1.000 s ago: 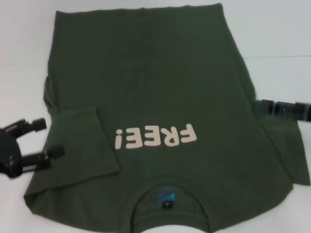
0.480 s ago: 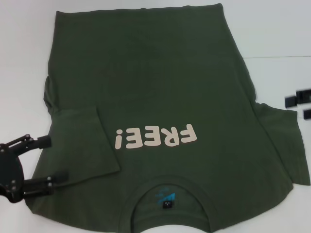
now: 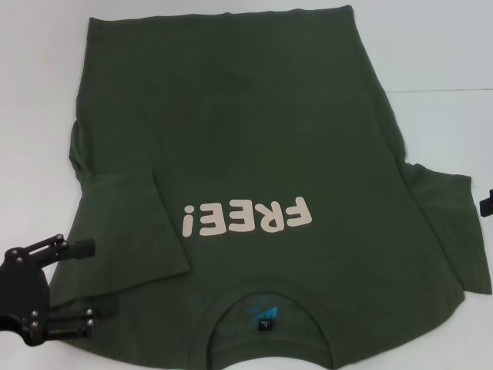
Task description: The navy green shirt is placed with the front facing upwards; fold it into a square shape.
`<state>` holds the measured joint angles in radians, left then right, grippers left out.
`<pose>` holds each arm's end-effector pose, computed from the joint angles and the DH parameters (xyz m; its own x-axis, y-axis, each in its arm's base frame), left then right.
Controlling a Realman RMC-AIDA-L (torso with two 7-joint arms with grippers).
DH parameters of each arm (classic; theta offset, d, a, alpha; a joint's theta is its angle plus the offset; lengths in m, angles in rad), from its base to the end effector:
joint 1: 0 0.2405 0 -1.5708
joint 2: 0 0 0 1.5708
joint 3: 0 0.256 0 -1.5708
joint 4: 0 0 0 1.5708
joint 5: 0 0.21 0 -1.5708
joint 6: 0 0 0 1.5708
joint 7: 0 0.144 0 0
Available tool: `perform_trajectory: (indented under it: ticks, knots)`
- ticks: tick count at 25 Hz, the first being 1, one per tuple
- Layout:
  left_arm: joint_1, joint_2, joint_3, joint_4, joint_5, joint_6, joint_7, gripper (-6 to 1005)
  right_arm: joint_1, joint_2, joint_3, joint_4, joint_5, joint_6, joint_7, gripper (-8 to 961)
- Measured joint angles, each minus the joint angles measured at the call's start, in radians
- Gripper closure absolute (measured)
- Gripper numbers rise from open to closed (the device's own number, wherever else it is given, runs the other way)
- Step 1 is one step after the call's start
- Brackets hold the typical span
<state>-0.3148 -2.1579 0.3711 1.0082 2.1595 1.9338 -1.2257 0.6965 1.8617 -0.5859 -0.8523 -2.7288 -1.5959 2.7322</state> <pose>-0.3019 0.2441 0.0563 0.8347 0.2132 0.5078 0.3850 -0.8851 -0.2613 0.3113 0.3725 0.1238 0.0124 -0.9592 -0.2826 -0.9411 0.0843 -0.3274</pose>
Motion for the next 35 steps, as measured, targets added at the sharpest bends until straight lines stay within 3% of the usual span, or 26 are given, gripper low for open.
perform_trajectory:
  ticks: [10, 18, 35]
  knots:
    - [0.0, -0.003, 0.0, -0.025, 0.005, -0.003, 0.031, 63, 0.002, 0.006, -0.007, 0.113, -0.003, 0.114, -0.016, 66]
    - [-0.001, -0.003, 0.0, -0.028, 0.005, -0.013, 0.033, 63, 0.003, 0.022, -0.008, 0.138, 0.001, 0.164, -0.024, 68]
    - [-0.004, -0.003, 0.01, -0.039, 0.008, -0.024, 0.038, 63, 0.008, 0.035, -0.008, 0.18, 0.002, 0.207, -0.045, 67]
